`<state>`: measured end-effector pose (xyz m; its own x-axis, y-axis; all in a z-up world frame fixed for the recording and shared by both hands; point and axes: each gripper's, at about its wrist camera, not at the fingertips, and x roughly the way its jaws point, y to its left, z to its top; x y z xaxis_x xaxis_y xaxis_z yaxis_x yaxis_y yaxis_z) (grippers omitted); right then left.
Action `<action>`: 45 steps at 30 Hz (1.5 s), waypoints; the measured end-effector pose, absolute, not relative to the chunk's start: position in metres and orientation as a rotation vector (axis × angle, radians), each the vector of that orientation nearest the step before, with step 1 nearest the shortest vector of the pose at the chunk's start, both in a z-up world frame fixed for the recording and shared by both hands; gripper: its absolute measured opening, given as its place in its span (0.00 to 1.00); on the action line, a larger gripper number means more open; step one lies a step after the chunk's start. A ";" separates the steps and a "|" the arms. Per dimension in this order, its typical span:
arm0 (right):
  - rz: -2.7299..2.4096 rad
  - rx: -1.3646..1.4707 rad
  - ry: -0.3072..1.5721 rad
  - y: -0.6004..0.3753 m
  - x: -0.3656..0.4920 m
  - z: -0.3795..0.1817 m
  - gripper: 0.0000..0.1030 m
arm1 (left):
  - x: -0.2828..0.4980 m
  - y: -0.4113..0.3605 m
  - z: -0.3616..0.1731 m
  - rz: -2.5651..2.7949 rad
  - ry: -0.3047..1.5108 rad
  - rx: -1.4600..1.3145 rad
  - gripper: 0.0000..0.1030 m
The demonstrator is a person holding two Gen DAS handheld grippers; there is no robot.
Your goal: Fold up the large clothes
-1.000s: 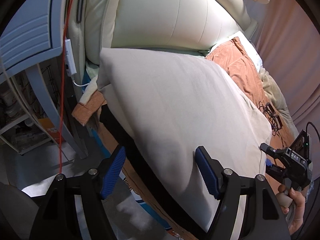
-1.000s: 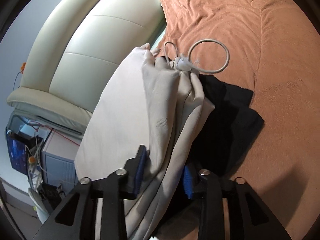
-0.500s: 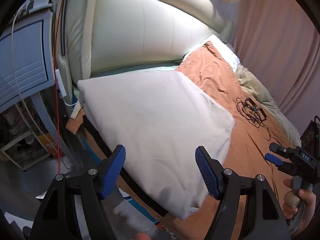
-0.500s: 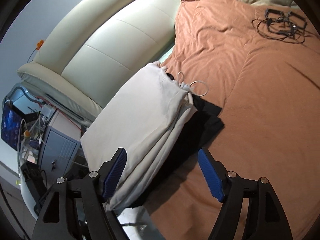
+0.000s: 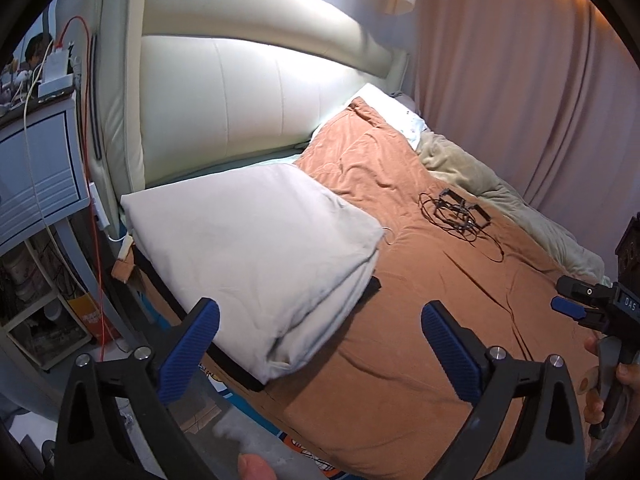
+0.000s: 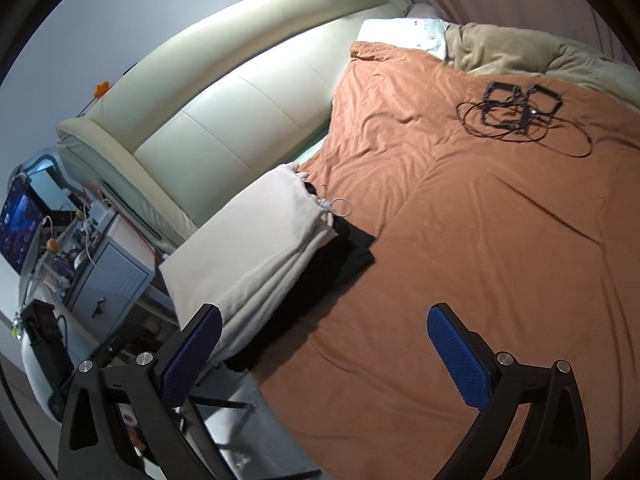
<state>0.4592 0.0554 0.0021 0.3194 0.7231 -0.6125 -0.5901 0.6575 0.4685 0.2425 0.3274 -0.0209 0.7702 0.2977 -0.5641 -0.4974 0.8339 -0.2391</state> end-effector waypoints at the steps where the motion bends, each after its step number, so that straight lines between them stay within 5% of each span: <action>1: 0.861 0.170 0.891 0.048 0.458 0.003 1.00 | 0.240 0.322 -0.019 0.432 0.533 -0.390 1.00; 45: 0.487 0.022 0.619 -0.192 0.158 0.027 1.00 | 0.063 0.113 -0.002 0.127 0.378 -0.204 1.00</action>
<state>0.1582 -0.1921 0.0269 0.7052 0.4449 -0.5521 -0.4319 0.8870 0.1632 0.0628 0.1134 -0.0016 0.9218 0.0848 -0.3783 -0.1605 0.9717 -0.1734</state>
